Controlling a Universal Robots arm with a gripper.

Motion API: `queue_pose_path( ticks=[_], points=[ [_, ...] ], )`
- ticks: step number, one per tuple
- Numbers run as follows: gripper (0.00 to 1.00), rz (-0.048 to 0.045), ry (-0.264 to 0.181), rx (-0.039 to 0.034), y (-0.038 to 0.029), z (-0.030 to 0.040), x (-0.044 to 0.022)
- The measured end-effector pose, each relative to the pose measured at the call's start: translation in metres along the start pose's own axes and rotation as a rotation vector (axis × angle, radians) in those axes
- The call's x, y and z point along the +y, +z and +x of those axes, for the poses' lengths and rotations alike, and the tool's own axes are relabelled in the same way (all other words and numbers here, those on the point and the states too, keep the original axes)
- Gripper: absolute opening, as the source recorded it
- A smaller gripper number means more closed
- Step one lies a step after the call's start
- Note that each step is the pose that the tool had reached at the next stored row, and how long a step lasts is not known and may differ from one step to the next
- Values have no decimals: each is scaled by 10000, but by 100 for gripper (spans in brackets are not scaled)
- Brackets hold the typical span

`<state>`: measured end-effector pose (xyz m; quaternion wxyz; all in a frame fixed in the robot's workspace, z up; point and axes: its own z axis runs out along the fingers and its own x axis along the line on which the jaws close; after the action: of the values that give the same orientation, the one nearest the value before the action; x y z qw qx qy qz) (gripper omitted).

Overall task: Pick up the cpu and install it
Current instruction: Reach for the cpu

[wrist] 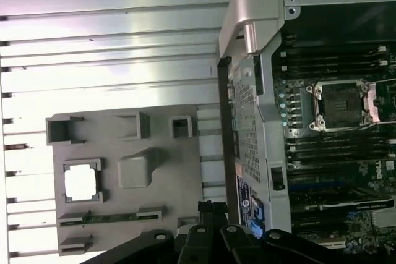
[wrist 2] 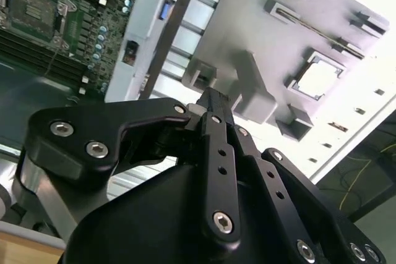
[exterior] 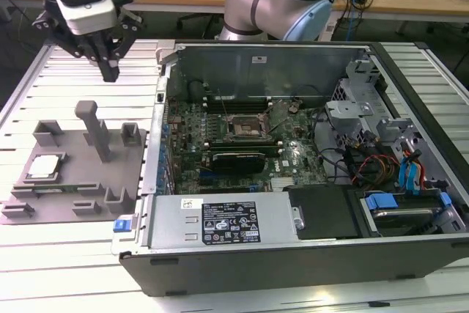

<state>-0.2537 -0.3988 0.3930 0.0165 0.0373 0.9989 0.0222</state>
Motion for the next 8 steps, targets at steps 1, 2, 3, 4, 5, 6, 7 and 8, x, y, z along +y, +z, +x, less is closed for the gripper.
queue_pose_path(
  ticks=[1,2,3,4,5,6,7,8],
  points=[
    [11,-1,0,-5,-1,39,-3],
    [11,-1,-1,-10,-2,81,-6],
    [11,-1,-2,-13,-3,109,-8],
    [11,-2,-1,-16,-4,135,-10],
    [11,-1,-2,-20,-6,184,-14],
    [11,-2,-1,-27,-8,235,-17],
    [11,-3,-1,-32,-9,274,-21],
    [11,-3,-2,-35,-10,303,-23]
  ],
)
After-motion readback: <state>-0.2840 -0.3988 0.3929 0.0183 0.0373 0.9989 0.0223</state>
